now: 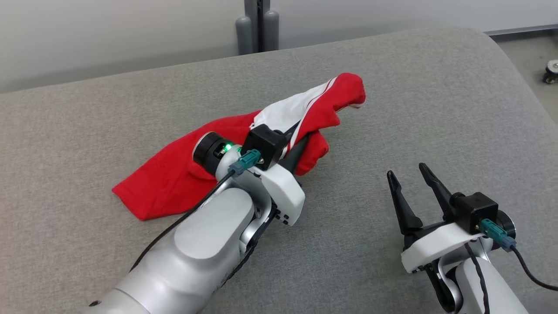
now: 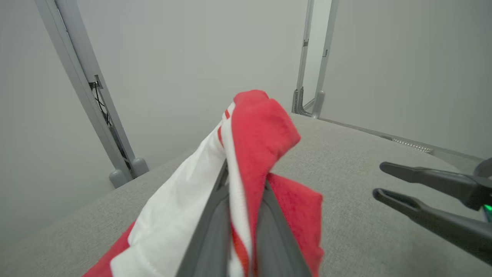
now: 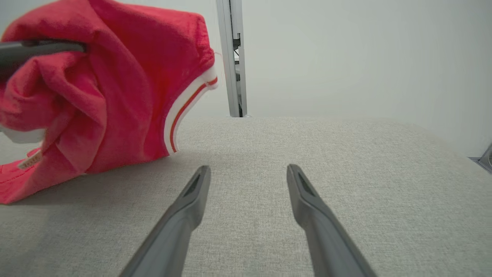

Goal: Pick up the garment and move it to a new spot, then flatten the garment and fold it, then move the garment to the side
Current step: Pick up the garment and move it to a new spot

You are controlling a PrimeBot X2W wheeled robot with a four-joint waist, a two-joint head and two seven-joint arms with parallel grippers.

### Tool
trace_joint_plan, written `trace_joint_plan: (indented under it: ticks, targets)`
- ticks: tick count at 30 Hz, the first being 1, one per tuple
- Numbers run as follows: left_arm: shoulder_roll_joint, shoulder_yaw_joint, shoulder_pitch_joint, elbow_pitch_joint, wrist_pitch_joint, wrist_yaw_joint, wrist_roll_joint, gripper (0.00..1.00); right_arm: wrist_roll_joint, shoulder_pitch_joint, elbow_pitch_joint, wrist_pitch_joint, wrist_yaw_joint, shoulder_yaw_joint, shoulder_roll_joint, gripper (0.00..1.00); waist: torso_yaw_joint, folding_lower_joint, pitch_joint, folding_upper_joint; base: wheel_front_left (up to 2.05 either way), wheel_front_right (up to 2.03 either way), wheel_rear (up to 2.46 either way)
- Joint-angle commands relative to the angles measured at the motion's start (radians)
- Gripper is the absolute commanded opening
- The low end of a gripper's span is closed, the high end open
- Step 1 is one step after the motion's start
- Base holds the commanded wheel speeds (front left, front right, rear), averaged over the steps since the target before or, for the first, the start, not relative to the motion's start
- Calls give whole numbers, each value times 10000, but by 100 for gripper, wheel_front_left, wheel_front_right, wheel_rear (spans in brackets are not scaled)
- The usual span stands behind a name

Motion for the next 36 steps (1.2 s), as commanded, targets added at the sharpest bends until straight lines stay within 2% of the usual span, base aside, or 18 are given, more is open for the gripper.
trace_joint_plan:
  ticks: [1,2,3,4,8,11,21,24,36]
  targets:
    - [63,-143,-223,-15,-84,171,-87,0,28,80,-10,-50,1,-36,-41,100,-79,0,13,-1,0,0,0]
    - [63,-269,-261,-4,-147,274,-165,15,61,72,-12,-50,1,-58,-41,100,-99,0,19,-1,0,0,0]
    - [65,-361,-249,78,-163,363,-269,93,84,67,-15,-50,1,-62,-39,100,-110,0,17,-1,0,0,0]
    - [66,-401,-263,184,-186,466,-330,100,95,63,-23,-50,1,-68,-39,100,-110,0,9,-1,0,0,0]
    - [57,-370,-184,633,-245,685,-480,100,100,64,-67,-50,1,-205,-41,100,21,0,-82,-1,0,0,0]
    - [62,151,169,830,-241,901,-255,100,144,126,-119,-50,1,-254,-42,100,171,0,-214,-1,0,0,0]
    - [682,3399,2715,-150,-247,1452,866,100,37,460,-111,-50,1,-410,-42,100,822,0,-912,-1,0,0,0]
    - [832,4317,3582,-559,-250,1408,1357,100,72,617,-38,-50,1,-391,-45,100,990,0,-1145,-1,0,0,0]
    - [420,7080,6443,-1918,-231,1118,2797,100,58,988,76,-50,1,-165,-48,100,1356,0,-1673,-1,0,0,0]
